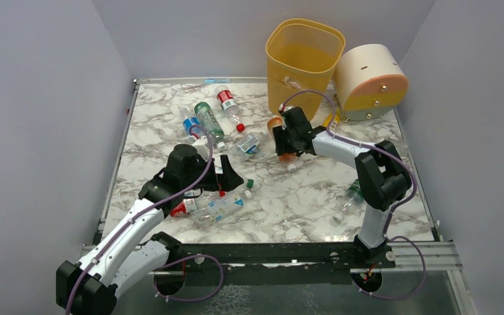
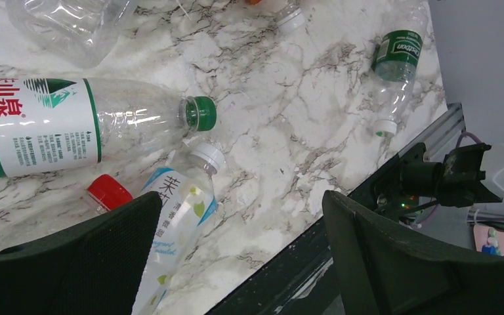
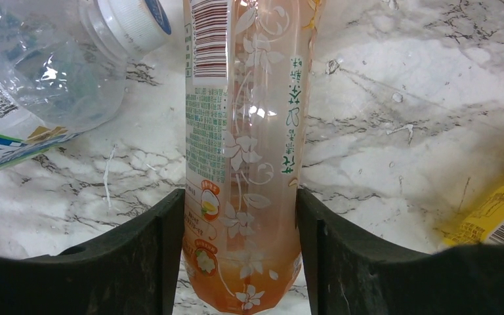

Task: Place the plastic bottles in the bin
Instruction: Pick up the plastic bottle at the center of the board, then place the plastic bottle in the trash bin.

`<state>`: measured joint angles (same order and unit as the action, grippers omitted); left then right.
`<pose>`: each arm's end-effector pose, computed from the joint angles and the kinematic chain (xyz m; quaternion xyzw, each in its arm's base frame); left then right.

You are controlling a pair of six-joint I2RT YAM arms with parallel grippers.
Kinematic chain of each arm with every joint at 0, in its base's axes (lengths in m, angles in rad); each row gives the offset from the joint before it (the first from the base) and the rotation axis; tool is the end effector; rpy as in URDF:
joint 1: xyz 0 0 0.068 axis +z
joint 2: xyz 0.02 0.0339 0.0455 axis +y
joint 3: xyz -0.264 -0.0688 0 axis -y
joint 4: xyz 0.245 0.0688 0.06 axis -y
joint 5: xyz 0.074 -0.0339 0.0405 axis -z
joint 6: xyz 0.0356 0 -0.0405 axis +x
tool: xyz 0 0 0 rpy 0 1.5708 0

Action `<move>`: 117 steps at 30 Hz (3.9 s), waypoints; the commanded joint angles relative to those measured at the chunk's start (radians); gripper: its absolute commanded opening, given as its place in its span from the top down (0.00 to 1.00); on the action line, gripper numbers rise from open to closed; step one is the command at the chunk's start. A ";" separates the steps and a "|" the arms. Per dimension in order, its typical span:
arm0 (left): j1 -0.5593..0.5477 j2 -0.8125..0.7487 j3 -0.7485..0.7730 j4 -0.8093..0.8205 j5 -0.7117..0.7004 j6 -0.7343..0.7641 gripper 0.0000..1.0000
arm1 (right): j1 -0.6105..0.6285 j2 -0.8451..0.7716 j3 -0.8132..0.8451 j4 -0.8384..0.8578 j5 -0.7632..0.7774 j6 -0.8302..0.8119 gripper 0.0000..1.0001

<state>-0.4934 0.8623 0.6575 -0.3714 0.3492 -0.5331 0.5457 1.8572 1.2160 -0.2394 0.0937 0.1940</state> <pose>0.1619 -0.1009 0.2643 0.0657 0.8670 -0.3637 0.3343 0.3406 0.2029 0.1839 -0.1489 0.9283 0.0811 0.3310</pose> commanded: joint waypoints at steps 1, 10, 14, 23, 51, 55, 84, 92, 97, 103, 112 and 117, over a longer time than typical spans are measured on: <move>-0.005 -0.075 -0.020 0.010 0.018 -0.033 0.01 | 0.026 -0.036 -0.001 -0.073 0.053 0.031 0.48; -0.005 -0.129 -0.047 0.036 0.082 -0.060 0.01 | 0.073 -0.132 -0.044 -0.164 0.052 0.112 0.51; -0.005 -0.154 -0.035 0.018 0.102 -0.056 0.01 | 0.085 -0.183 -0.049 -0.224 0.038 0.152 0.52; -0.005 -0.166 -0.019 -0.012 0.123 -0.056 0.01 | 0.095 -0.343 -0.023 -0.307 0.020 0.185 0.53; -0.006 -0.122 -0.098 0.106 -0.018 -0.103 0.01 | 0.095 -0.539 0.216 -0.166 -0.092 0.148 0.51; -0.006 -0.117 -0.096 0.103 -0.019 -0.116 0.01 | 0.094 -0.470 0.355 -0.164 -0.103 0.121 0.50; -0.005 0.004 -0.103 0.215 -0.002 -0.159 0.01 | -0.322 0.009 0.847 0.126 -0.310 0.217 0.47; -0.005 0.052 -0.077 0.219 -0.010 -0.148 0.01 | -0.401 0.225 1.091 0.092 -0.386 0.227 0.47; -0.005 0.057 -0.086 0.229 -0.015 -0.155 0.01 | -0.403 0.276 1.103 0.101 -0.400 0.222 0.45; -0.005 0.062 -0.097 0.230 -0.013 -0.150 0.01 | -0.403 0.329 1.116 0.093 -0.413 0.214 0.34; -0.005 0.075 -0.110 0.249 -0.003 -0.140 0.01 | -0.403 0.288 1.057 0.082 -0.425 0.182 0.10; -0.005 0.075 -0.113 0.258 0.007 -0.136 0.01 | -0.400 0.207 0.988 0.072 -0.432 0.176 0.10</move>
<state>-0.4934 0.9401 0.5579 -0.1551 0.3435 -0.6876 0.1383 2.1662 2.2608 -0.1726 -0.3054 0.3908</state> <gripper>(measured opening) 0.991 0.895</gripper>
